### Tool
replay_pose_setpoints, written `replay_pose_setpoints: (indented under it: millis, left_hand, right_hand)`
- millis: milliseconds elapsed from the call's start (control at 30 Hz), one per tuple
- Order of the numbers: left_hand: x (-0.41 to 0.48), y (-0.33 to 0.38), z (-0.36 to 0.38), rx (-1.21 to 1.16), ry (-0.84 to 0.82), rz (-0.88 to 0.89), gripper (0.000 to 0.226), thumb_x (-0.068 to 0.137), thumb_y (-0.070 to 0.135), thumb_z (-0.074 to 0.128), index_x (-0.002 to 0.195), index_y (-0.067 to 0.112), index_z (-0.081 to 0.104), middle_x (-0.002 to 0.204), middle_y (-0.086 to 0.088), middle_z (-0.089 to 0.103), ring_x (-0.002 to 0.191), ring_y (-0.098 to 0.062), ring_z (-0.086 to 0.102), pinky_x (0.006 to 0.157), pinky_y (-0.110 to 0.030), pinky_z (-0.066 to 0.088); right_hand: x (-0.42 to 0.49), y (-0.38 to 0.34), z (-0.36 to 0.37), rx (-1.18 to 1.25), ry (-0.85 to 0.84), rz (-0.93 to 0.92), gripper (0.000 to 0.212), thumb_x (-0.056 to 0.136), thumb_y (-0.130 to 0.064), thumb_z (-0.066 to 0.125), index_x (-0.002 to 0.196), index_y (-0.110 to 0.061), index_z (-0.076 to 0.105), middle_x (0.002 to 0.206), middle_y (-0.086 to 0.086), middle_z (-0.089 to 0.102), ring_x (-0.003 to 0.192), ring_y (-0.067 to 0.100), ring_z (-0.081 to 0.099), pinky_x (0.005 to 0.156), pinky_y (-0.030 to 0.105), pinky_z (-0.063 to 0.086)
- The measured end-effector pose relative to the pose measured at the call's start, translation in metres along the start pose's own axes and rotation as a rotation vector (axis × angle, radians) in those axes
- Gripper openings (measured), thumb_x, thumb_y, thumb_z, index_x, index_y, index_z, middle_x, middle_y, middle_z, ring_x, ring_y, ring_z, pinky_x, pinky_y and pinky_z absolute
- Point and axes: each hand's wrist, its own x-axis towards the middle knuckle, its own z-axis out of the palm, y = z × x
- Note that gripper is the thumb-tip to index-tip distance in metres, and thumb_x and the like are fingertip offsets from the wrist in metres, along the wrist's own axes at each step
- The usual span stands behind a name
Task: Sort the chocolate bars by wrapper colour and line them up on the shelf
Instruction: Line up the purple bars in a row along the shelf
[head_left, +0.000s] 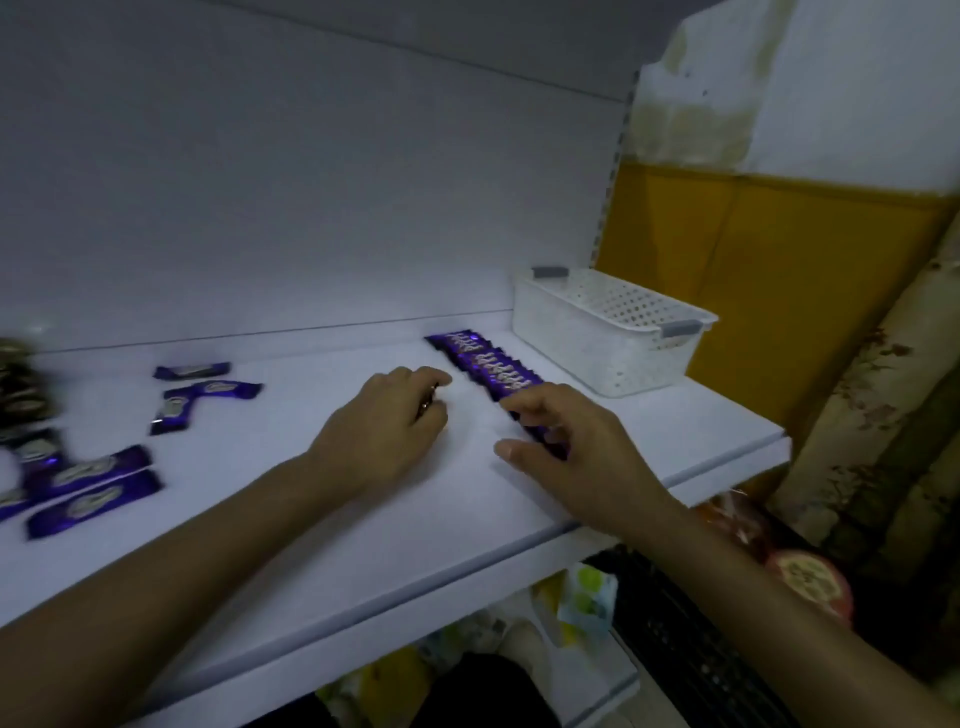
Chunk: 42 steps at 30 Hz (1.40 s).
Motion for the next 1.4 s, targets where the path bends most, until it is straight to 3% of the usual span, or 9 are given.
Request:
replay_pose_setpoints:
  millis: [100, 300, 667, 767, 900, 1000, 1167, 1267, 1400]
  left_hand:
    - [-0.028, -0.034, -0.032, 0.274, -0.039, -0.082, 0.055, 0.098, 0.03, 0.039, 0.151, 0.023, 0.022, 0.152, -0.004, 0.031, 0.139, -0.024, 0.026, 0.109, -0.04, 0.03]
    - [-0.091, -0.08, -0.073, 0.606, -0.122, -0.428, 0.062, 0.099, 0.051, 0.023, 0.152, 0.031, -0.001, 0.161, -0.002, -0.011, 0.147, -0.025, -0.014, 0.115, -0.053, -0.002]
    - [-0.094, -0.105, -0.09, 0.626, -0.166, -0.6, 0.096, 0.075, 0.087, 0.014, 0.152, 0.033, -0.005, 0.159, -0.003, -0.019, 0.142, -0.035, -0.026, 0.109, -0.065, -0.013]
    - [-0.102, -0.115, -0.092, 0.547, -0.15, -0.67, 0.098, 0.073, 0.088, 0.012, 0.152, 0.033, -0.005, 0.161, -0.003, -0.011, 0.144, -0.037, -0.019, 0.112, -0.06, -0.006]
    - [-0.1, -0.118, -0.094, 0.437, -0.008, -0.416, 0.084, 0.085, 0.073, 0.035, 0.151, 0.026, 0.014, 0.157, 0.002, 0.018, 0.145, -0.025, 0.011, 0.116, -0.042, 0.015]
    - [-0.094, -0.121, -0.099, 0.178, 0.108, -0.294, 0.081, 0.08, 0.061, 0.061, 0.145, 0.025, 0.027, 0.15, 0.007, 0.023, 0.133, -0.013, 0.032, 0.107, -0.027, 0.031]
    - [-0.082, -0.135, -0.095, 0.391, -0.003, -0.582, 0.121, 0.058, 0.093, 0.045, 0.151, 0.032, -0.004, 0.161, 0.005, -0.008, 0.148, -0.022, -0.006, 0.112, -0.059, -0.006]
    - [-0.06, -0.139, -0.091, 0.318, -0.06, -0.559, 0.124, 0.058, 0.089, 0.052, 0.152, 0.026, 0.002, 0.161, -0.001, 0.006, 0.148, -0.027, 0.004, 0.116, -0.059, 0.006]
    - [-0.029, -0.132, -0.075, 0.153, 0.04, -0.33, 0.097, 0.065, 0.063, 0.074, 0.142, 0.019, 0.034, 0.139, 0.001, 0.045, 0.129, -0.02, 0.04, 0.108, -0.04, 0.036]
  right_hand:
    - [0.012, -0.019, 0.043, 0.024, -0.134, -0.023, 0.045, 0.087, -0.024, 0.067, 0.128, -0.023, 0.05, 0.129, -0.009, 0.049, 0.116, 0.005, 0.048, 0.091, 0.012, 0.036]
    - [0.056, -0.069, 0.128, 0.008, -0.372, -0.056, 0.045, 0.096, -0.028, 0.052, 0.138, -0.023, 0.04, 0.145, -0.004, 0.036, 0.132, 0.012, 0.036, 0.102, 0.02, 0.028]
    - [0.13, -0.1, 0.218, 0.092, -0.309, 0.001, 0.039, 0.095, -0.041, 0.048, 0.129, -0.02, 0.053, 0.135, 0.005, 0.048, 0.118, 0.021, 0.049, 0.099, 0.034, 0.04]
    - [0.153, -0.112, 0.239, 0.07, -0.309, -0.047, 0.046, 0.095, -0.048, 0.043, 0.132, -0.021, 0.051, 0.14, 0.003, 0.046, 0.122, 0.022, 0.048, 0.102, 0.036, 0.038]
    - [0.173, -0.124, 0.257, 0.013, -0.454, -0.108, 0.047, 0.097, -0.053, 0.036, 0.132, -0.026, 0.051, 0.138, -0.003, 0.049, 0.123, 0.017, 0.048, 0.104, 0.034, 0.035]
    - [0.172, -0.121, 0.252, 0.219, -0.572, -0.044, 0.034, 0.1, -0.035, 0.036, 0.12, -0.022, 0.06, 0.128, -0.003, 0.056, 0.117, 0.017, 0.052, 0.105, 0.037, 0.038]
    - [0.155, -0.112, 0.227, 0.52, -0.614, 0.048, 0.024, 0.099, -0.018, 0.044, 0.113, -0.018, 0.064, 0.109, 0.001, 0.068, 0.102, 0.011, 0.063, 0.086, 0.019, 0.051]
    - [0.146, -0.109, 0.216, 0.705, -0.586, 0.225, 0.026, 0.097, -0.022, 0.047, 0.119, -0.031, 0.059, 0.111, -0.004, 0.067, 0.101, 0.007, 0.064, 0.076, 0.018, 0.051]
    - [0.141, -0.098, 0.202, 0.906, -0.43, 0.459, 0.024, 0.096, -0.023, 0.049, 0.113, -0.032, 0.064, 0.104, -0.002, 0.07, 0.098, 0.012, 0.066, 0.084, 0.034, 0.052]
